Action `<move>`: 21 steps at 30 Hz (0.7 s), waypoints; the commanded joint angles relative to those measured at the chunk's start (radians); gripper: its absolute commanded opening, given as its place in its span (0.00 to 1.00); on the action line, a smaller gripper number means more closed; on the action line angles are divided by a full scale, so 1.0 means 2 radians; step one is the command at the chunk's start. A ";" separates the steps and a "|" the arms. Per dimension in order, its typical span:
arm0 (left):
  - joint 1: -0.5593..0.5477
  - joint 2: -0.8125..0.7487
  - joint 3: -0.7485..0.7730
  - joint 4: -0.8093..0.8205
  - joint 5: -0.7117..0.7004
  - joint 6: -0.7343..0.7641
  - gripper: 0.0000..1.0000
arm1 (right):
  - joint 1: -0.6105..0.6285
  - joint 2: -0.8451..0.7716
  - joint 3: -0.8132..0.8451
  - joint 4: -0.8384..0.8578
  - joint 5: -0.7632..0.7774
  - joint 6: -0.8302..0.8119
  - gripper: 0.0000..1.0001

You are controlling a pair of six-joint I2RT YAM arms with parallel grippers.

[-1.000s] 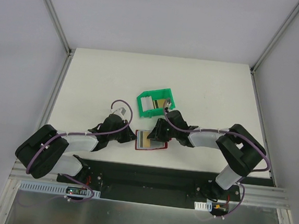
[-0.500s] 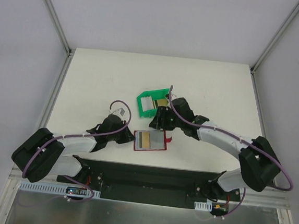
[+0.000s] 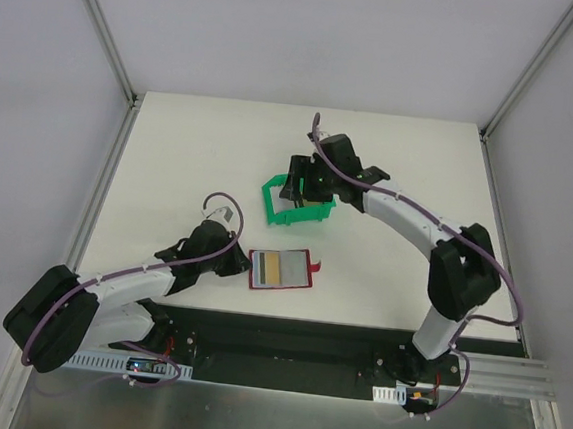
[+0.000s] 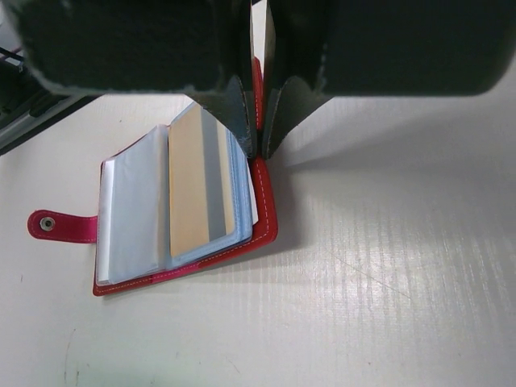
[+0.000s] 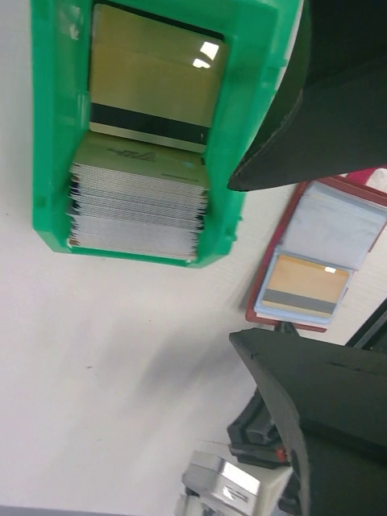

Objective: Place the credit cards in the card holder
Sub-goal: Turn over the card slot in the card holder.

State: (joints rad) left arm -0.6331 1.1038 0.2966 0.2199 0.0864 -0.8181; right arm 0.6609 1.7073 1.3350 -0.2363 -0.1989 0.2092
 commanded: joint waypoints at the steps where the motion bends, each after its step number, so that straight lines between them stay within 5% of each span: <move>1: 0.004 -0.010 0.015 -0.019 -0.014 0.016 0.00 | -0.011 0.066 0.075 -0.054 -0.023 -0.019 0.73; 7: 0.004 -0.020 0.016 -0.030 -0.019 0.021 0.00 | -0.014 0.091 0.104 -0.057 -0.029 -0.024 0.74; 15: 0.004 -0.054 0.040 -0.058 -0.013 0.034 0.00 | 0.007 -0.026 -0.016 -0.008 -0.039 0.000 0.68; 21: 0.004 -0.054 0.054 -0.068 -0.003 0.038 0.00 | 0.049 -0.073 -0.138 0.012 -0.047 0.050 0.37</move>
State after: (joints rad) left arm -0.6331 1.0061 0.3637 0.1120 0.0704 -0.7689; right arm 0.6991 1.6089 1.1645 -0.2501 -0.2668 0.2371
